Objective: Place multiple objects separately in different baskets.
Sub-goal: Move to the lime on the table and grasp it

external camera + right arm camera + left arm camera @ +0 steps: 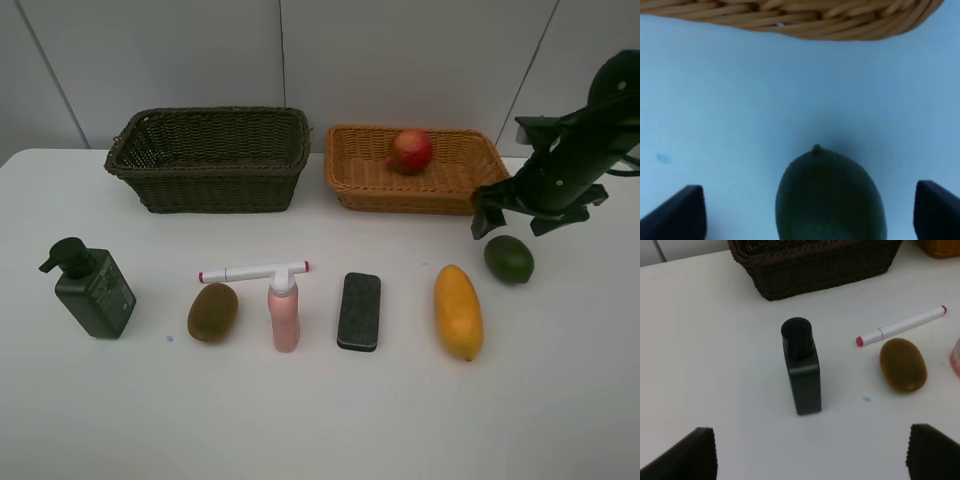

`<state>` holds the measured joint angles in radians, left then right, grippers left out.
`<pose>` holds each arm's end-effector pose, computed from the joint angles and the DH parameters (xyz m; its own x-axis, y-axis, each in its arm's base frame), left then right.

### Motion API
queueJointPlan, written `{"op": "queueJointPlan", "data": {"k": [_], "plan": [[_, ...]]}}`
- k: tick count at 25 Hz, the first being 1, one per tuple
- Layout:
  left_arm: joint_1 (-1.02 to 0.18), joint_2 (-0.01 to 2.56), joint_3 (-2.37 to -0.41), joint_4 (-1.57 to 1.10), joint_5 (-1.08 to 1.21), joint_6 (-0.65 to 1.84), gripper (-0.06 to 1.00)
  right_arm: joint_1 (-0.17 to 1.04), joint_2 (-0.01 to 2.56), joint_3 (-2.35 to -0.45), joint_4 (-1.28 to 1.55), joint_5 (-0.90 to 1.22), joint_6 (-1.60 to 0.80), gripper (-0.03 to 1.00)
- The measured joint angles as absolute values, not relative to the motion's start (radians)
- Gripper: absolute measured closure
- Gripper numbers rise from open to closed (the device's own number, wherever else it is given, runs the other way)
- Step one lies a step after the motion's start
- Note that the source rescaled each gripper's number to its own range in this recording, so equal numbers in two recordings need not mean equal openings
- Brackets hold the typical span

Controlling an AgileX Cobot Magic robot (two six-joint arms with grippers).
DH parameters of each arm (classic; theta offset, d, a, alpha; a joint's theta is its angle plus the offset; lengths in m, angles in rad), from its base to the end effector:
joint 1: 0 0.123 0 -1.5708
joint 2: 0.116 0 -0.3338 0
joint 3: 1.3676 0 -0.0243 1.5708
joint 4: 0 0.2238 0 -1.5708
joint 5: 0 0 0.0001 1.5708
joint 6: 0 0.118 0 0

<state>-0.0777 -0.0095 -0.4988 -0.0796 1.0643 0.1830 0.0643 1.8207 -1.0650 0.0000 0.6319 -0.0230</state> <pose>-0.0557 -0.0039 0.2510 -0.4246 0.1770 -0.8879 0.2025 0.9744 0.0974 0.3408 0.0219 0.2013 -0.9599 -0.0849 -0.2670 -0.0864 0.9962 -0.0062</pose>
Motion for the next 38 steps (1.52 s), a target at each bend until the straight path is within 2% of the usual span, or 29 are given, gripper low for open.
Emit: {"op": "queueJointPlan", "data": {"k": [13,26,27,29,30,32,38], "plan": [[-0.078,-0.009,-0.499,-0.080,1.064,0.183,-0.06,0.064,1.943,-1.065,0.000,0.646,0.000,-0.03],[-0.078,-0.009,-0.499,-0.080,1.064,0.183,-0.06,0.064,1.948,-1.065,0.000,0.655,0.000,-0.03],[-0.078,-0.009,-0.499,-0.080,1.064,0.183,-0.06,0.064,1.948,-1.065,0.000,0.653,0.000,-0.01],[-0.078,-0.009,-0.499,-0.080,1.064,0.183,-0.06,0.064,1.948,-1.065,0.000,0.644,0.000,0.15],[-0.078,-0.009,-0.499,-0.080,1.064,0.183,-0.06,0.064,1.948,-1.065,0.000,0.642,0.000,0.31],[-0.078,-0.009,-0.499,-0.080,1.064,0.183,-0.06,0.064,1.948,-1.065,0.000,0.639,0.000,0.78],[-0.078,-0.009,-0.499,-0.080,1.064,0.183,-0.06,0.064,1.948,-1.065,0.020,0.639,0.006,0.76]]}}
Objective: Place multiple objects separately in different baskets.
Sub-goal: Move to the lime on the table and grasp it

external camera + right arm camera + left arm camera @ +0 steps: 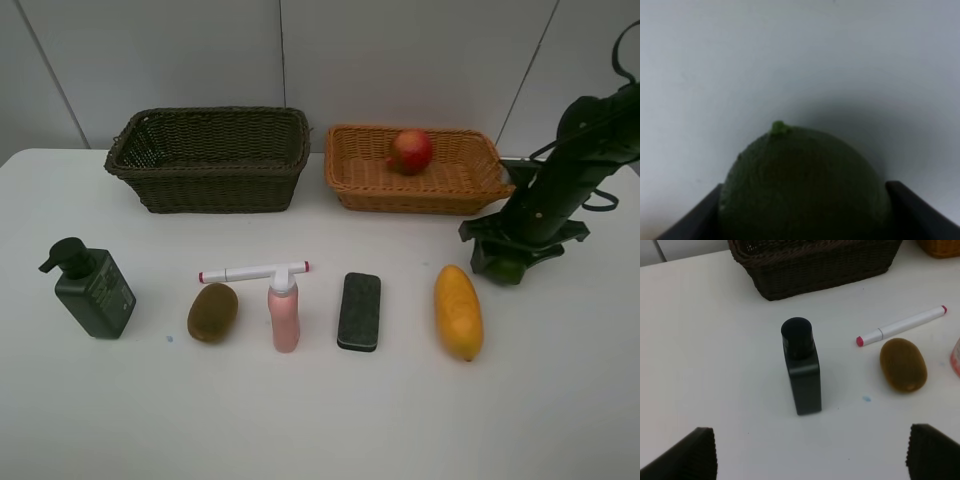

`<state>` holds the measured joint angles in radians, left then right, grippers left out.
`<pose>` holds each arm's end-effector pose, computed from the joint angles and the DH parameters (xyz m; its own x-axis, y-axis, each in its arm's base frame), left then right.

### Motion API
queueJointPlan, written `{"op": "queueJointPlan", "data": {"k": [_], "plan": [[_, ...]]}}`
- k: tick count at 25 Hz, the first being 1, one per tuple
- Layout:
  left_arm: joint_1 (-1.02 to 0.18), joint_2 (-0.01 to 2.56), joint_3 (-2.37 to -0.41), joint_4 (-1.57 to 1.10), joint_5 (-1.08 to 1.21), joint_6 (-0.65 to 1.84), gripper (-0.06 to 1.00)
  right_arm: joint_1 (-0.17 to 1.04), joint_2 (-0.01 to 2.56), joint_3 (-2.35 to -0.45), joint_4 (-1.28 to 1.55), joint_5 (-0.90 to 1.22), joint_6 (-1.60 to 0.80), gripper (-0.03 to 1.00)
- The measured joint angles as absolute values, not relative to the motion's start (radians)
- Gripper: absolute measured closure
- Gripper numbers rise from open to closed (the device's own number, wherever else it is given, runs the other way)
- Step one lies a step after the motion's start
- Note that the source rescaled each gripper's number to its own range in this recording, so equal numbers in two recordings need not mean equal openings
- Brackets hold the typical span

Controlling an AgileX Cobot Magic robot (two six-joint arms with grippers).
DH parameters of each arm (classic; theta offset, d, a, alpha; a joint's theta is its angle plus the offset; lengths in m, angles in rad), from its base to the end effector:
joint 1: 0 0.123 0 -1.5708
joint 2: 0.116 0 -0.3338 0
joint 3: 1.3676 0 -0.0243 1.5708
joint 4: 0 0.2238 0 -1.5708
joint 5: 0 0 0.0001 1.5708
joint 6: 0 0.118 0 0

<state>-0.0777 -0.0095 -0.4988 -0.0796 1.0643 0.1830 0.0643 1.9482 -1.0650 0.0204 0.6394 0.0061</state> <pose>-0.0557 -0.0039 0.2510 -0.4246 0.1770 -0.8879 0.2025 0.9744 0.0974 0.3471 0.0238 0.1571 -0.9900 -0.0412 -0.1348 -0.0437 0.9989 0.0151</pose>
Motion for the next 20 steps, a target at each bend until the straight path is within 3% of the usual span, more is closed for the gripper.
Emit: {"op": "queueJointPlan", "data": {"k": [20], "plan": [[-0.078,-0.009,-0.499,-0.080,1.064,0.183,-0.06,0.064,1.948,-1.065,0.023,0.654,0.006,0.76]]}}
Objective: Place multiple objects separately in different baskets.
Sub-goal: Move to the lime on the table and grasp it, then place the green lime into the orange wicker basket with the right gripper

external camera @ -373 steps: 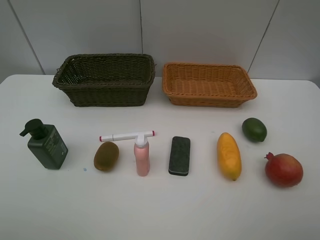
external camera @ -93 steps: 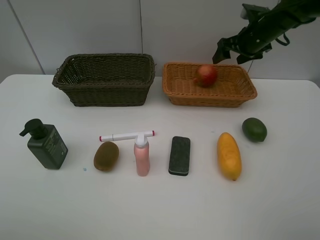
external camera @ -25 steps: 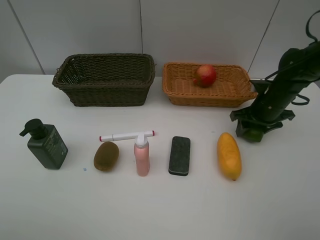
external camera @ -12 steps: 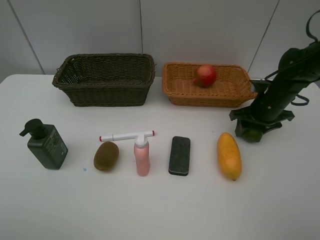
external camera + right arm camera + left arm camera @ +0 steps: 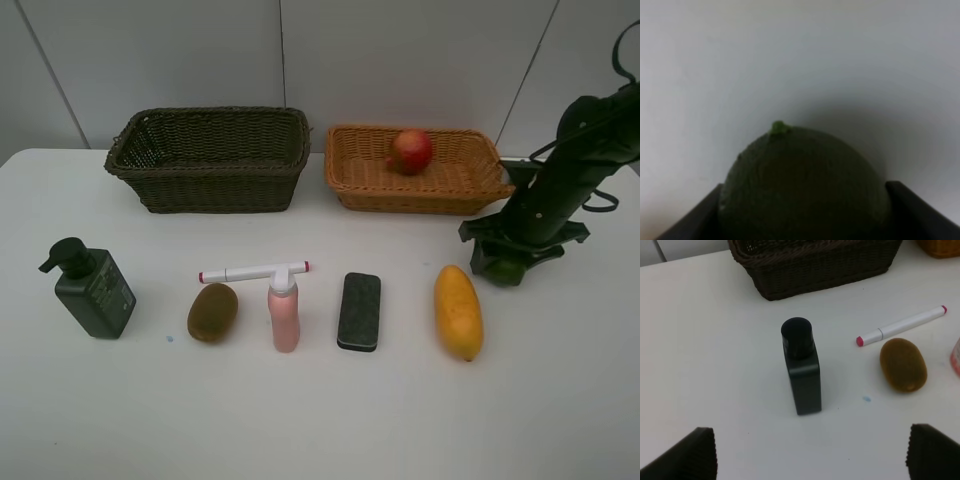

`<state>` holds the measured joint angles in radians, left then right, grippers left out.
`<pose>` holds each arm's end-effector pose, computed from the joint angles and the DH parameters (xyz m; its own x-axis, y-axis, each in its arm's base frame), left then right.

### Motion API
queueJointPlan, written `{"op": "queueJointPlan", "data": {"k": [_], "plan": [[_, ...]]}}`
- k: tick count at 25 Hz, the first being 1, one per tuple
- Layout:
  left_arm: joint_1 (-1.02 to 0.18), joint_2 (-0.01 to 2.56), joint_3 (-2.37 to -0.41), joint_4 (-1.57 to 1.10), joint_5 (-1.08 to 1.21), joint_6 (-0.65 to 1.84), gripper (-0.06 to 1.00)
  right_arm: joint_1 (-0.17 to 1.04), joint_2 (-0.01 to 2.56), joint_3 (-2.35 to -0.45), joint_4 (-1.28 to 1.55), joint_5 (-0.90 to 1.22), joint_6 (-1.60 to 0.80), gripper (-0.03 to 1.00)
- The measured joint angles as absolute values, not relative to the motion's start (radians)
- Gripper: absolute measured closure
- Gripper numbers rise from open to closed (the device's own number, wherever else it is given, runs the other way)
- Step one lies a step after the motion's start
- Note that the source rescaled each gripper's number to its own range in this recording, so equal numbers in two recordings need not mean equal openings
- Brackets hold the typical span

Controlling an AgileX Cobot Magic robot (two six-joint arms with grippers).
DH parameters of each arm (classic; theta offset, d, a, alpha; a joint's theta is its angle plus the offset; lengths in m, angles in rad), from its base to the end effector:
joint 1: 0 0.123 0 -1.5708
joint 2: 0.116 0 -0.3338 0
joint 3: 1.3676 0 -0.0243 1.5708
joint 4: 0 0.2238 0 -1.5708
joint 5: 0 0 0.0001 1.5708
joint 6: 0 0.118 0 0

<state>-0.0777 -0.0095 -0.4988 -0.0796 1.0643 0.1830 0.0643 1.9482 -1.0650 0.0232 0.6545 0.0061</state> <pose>-0.0557 -0.0039 0.2510 -0.4246 0.1770 -0.8879 0.2025 0.9744 0.0974 0.3453 0.0239 0.1569 -0.9920 -0.0393 -0.1198 -0.0416 0.9990 0.0170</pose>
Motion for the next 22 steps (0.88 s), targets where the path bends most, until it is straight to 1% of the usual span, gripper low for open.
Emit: {"op": "queueJointPlan", "data": {"k": [13,18,22], "plan": [[-0.078,-0.009,-0.499,-0.080,1.064,0.183,-0.06,0.064,1.872,-1.139,0.049,0.822,0.000,0.76],[-0.078,-0.009,-0.499,-0.080,1.064,0.183,-0.06,0.064,1.861,-1.243,0.049,0.921,0.000,0.76],[-0.078,-0.009,-0.499,-0.080,1.064,0.183,-0.06,0.064,1.861,-1.328,0.049,0.962,-0.016,0.76]]}}
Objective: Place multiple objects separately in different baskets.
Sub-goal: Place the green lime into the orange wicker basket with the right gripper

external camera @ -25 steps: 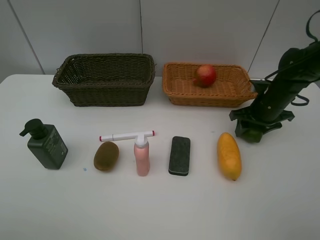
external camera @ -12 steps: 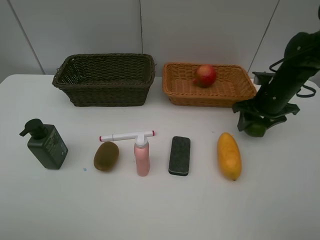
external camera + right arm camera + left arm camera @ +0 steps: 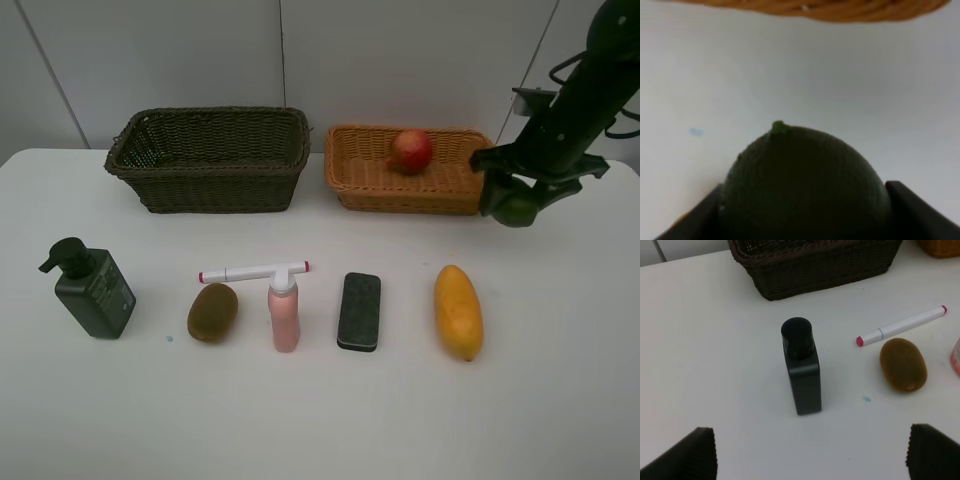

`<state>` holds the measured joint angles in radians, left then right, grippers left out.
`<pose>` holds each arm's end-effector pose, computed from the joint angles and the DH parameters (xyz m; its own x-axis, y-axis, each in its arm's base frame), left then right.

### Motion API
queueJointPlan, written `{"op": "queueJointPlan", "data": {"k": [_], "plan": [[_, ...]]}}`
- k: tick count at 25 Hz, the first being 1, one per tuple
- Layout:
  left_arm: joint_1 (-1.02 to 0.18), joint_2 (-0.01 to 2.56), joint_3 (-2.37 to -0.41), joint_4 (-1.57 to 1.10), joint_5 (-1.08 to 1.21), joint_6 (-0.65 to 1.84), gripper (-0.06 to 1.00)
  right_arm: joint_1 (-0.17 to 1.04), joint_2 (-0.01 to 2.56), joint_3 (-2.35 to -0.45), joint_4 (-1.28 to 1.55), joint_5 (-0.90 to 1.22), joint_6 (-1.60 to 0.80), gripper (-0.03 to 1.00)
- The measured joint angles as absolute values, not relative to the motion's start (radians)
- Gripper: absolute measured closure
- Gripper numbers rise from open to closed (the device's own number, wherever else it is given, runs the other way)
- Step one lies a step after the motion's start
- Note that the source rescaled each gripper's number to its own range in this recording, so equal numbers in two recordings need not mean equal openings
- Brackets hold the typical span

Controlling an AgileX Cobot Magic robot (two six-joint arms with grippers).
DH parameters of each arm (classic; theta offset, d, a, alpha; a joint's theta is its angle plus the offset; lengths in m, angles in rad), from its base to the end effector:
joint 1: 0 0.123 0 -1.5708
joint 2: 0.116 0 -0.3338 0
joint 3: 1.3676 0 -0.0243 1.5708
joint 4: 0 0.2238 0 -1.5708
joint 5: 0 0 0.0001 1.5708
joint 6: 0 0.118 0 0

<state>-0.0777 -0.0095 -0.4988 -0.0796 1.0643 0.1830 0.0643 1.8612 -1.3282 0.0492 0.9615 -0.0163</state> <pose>-0.0557 -0.0039 0.2510 -0.4246 0.1770 -0.8879 0.2025 0.9744 0.0974 0.3625 0.0281 0.2387 -0.9853 -0.0516 -0.1628 -0.0591 0.9974 0.0417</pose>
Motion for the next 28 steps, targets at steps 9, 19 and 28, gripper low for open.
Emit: {"op": "queueJointPlan", "data": {"k": [9,19,28], "plan": [[-0.078,-0.009,-0.499,-0.080,1.064,0.183,-0.06,0.077,1.868,-1.473,0.054,0.892,-0.037,0.76],[-0.078,-0.009,-0.499,-0.080,1.064,0.183,-0.06,0.077,2.018,-1.592,0.144,0.756,-0.122,0.76],[-0.078,-0.009,-0.499,-0.080,1.064,0.183,-0.06,0.077,2.145,-1.638,0.177,0.679,-0.165,0.76]]}}
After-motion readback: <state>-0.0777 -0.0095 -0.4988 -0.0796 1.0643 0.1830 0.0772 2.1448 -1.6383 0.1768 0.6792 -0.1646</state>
